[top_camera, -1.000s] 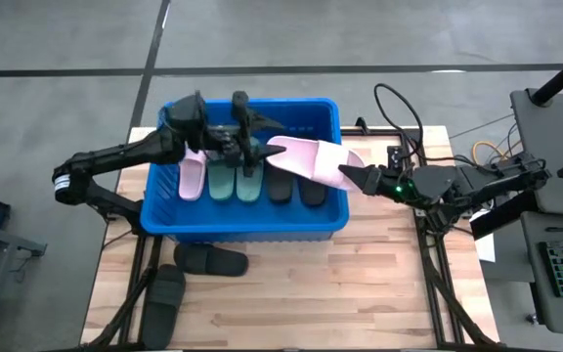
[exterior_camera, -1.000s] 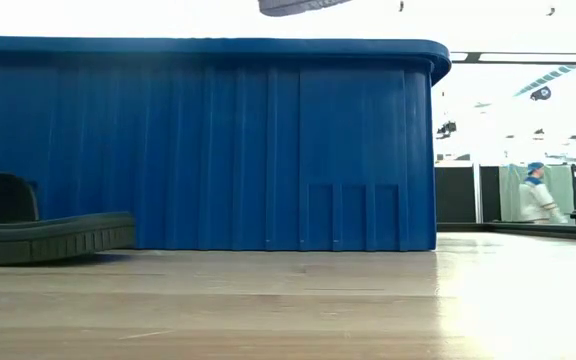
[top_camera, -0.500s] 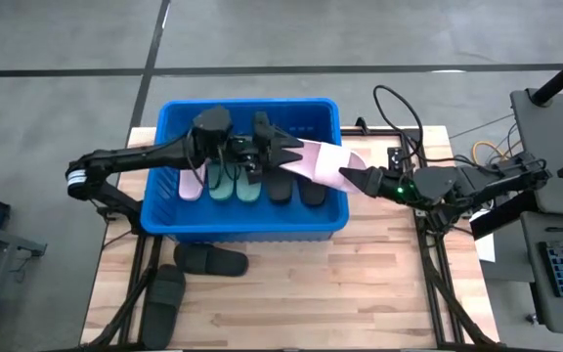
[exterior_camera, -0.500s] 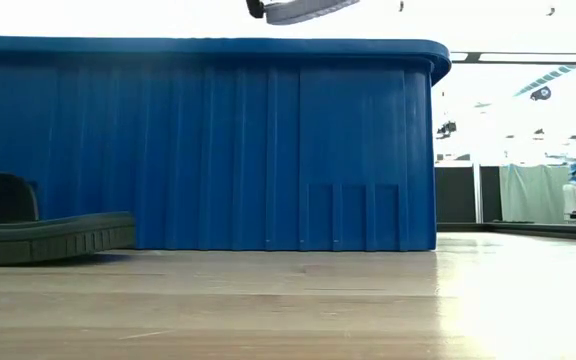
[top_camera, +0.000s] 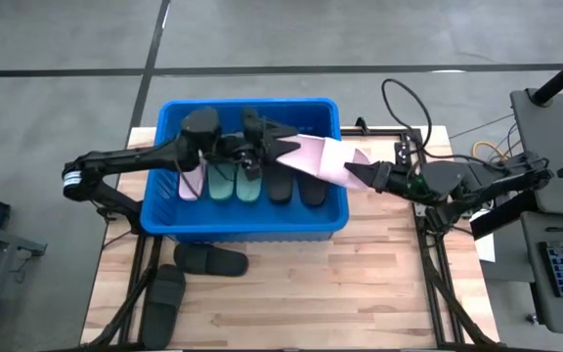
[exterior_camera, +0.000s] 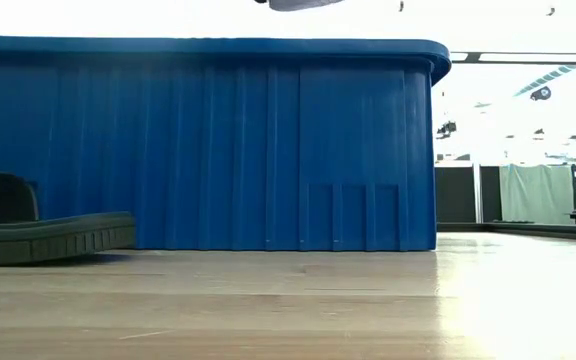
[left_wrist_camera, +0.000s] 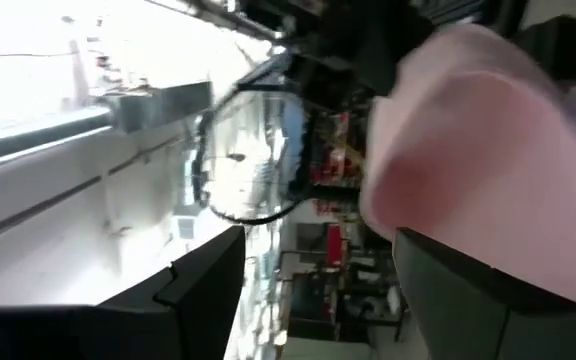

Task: Pick and place slides into bin
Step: Put the pink slide into the blue bin

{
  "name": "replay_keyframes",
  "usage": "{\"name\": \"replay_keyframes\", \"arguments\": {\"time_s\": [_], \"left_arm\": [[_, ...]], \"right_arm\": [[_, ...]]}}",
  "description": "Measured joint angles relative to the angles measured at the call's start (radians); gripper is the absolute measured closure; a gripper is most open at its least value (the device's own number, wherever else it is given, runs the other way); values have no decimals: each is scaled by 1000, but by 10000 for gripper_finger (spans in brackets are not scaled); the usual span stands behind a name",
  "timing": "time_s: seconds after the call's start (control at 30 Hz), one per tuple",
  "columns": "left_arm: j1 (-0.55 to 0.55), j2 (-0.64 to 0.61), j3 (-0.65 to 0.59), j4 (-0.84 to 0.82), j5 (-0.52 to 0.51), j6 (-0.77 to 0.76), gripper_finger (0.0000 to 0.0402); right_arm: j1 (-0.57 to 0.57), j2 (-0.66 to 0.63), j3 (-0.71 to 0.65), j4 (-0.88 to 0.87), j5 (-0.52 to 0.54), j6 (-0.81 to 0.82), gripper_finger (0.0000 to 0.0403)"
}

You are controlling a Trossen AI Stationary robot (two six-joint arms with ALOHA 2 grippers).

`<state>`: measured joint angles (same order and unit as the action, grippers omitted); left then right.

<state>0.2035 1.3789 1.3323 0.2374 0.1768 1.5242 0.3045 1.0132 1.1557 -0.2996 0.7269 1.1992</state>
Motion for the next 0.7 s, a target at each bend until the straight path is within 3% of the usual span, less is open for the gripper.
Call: {"name": "replay_keyframes", "arguments": {"time_s": [0.3,0.47,0.7], "left_arm": [[-22,-89,-1,-40,16,0,162],[-56,-88,-1,-139,54,23,162],[-119,-52,1,-140,56,98,162]], "right_arm": [[-5,-33,0,-89,-35,28,394],[-9,-38,0,-87,-118,41,394],[-11,-20,0,-92,-191,96,394]]}}
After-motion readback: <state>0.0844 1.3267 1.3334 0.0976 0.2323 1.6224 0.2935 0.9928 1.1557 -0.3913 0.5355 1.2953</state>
